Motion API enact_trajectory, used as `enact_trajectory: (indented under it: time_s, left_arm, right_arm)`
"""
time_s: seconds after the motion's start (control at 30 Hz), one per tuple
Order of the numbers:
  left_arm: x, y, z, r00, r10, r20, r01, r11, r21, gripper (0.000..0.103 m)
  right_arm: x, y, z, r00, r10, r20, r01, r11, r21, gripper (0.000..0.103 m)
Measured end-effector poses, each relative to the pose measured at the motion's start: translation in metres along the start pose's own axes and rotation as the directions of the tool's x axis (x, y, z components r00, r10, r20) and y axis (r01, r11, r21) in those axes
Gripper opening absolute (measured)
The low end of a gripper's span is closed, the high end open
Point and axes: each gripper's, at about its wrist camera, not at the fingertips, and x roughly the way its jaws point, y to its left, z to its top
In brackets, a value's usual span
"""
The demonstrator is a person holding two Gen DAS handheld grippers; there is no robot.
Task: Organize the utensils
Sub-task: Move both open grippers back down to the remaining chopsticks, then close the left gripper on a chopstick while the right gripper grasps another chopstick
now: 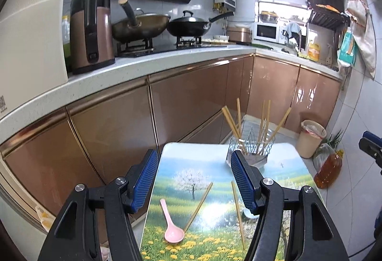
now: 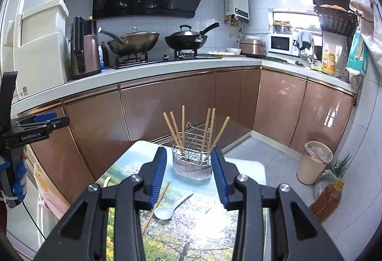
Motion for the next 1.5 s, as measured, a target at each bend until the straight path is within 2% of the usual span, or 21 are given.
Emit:
enact_trajectory:
  time_s: [0.23,0.33,0.43,0.5,0.6,0.7,0.73,0.8,0.87,0.9,0.93,1.07,1.13,1.3,1.47,1.5]
  left_arm:
    - [0.031,0.005,-0.017,0.997,0.003,-0.077,-0.002,1.000,0.010,0.063]
    - [0.057,0.007,-0.027,0.991,-0.009,-0.136,0.009,1.000,0.006,0.062]
    - [0.089,0.009,-0.040,0.976,-0.017,-0.217,0.018,1.000,0.003,0.059]
    - [0.118,0.011,-0.050,0.954,-0.033,-0.298,0.032,0.999,-0.009,0.056]
    - [0.161,0.015,-0.064,0.906,-0.079,-0.416,0.070,0.997,-0.037,0.055]
    - [0.203,0.015,-0.076,0.845,-0.111,-0.523,0.104,0.994,-0.043,0.050]
    - [0.213,0.014,-0.079,0.830,-0.114,-0.545,0.109,0.993,-0.042,0.047]
    - [0.240,0.009,-0.085,0.784,-0.129,-0.607,0.138,0.990,-0.032,0.047]
    - [0.261,0.003,-0.089,0.752,-0.133,-0.646,0.157,0.987,-0.020,0.047]
    - [0.271,-0.003,-0.091,0.736,-0.137,-0.663,0.179,0.984,-0.004,0.047]
    - [0.279,-0.008,-0.092,0.726,-0.136,-0.674,0.193,0.981,0.010,0.047]
    - [0.307,-0.023,-0.098,0.700,-0.106,-0.706,0.215,0.974,0.067,0.047]
    - [0.317,-0.026,-0.099,0.697,-0.093,-0.711,0.211,0.974,0.080,0.047]
    - [0.336,-0.038,-0.105,0.682,-0.084,-0.726,0.230,0.968,0.104,0.047]
    - [0.350,-0.038,-0.111,0.661,-0.071,-0.747,0.230,0.967,0.112,0.039]
    - [0.349,-0.037,-0.112,0.665,-0.067,-0.744,0.229,0.966,0.117,0.038]
  right_arm:
    - [0.028,0.010,-0.011,0.997,0.016,-0.070,-0.017,1.000,-0.013,0.036]
    - [0.051,0.014,-0.018,0.992,0.045,-0.121,-0.046,0.999,-0.008,0.036]
    - [0.083,0.020,-0.029,0.977,0.090,-0.192,-0.089,0.996,0.013,0.036]
    - [0.107,0.024,-0.038,0.963,0.108,-0.247,-0.107,0.994,0.017,0.036]
    - [0.149,0.029,-0.054,0.923,0.152,-0.352,-0.148,0.988,0.037,0.035]
    - [0.194,0.034,-0.073,0.864,0.195,-0.465,-0.183,0.981,0.072,0.035]
    - [0.209,0.036,-0.079,0.840,0.212,-0.500,-0.198,0.977,0.081,0.035]
    - [0.236,0.038,-0.089,0.800,0.216,-0.560,-0.197,0.976,0.094,0.034]
    - [0.262,0.042,-0.098,0.765,0.219,-0.605,-0.196,0.975,0.106,0.032]
    - [0.270,0.043,-0.101,0.755,0.219,-0.618,-0.195,0.975,0.108,0.032]
    - [0.282,0.046,-0.105,0.741,0.216,-0.636,-0.192,0.975,0.107,0.032]
    - [0.316,0.051,-0.117,0.703,0.194,-0.685,-0.180,0.979,0.093,0.032]
    - [0.330,0.053,-0.121,0.687,0.182,-0.704,-0.172,0.981,0.085,0.031]
    - [0.353,0.053,-0.128,0.666,0.163,-0.728,-0.164,0.984,0.070,0.031]
    - [0.367,0.059,-0.135,0.643,0.152,-0.750,-0.173,0.984,0.050,0.030]
    - [0.368,0.060,-0.136,0.640,0.150,-0.754,-0.177,0.983,0.045,0.028]
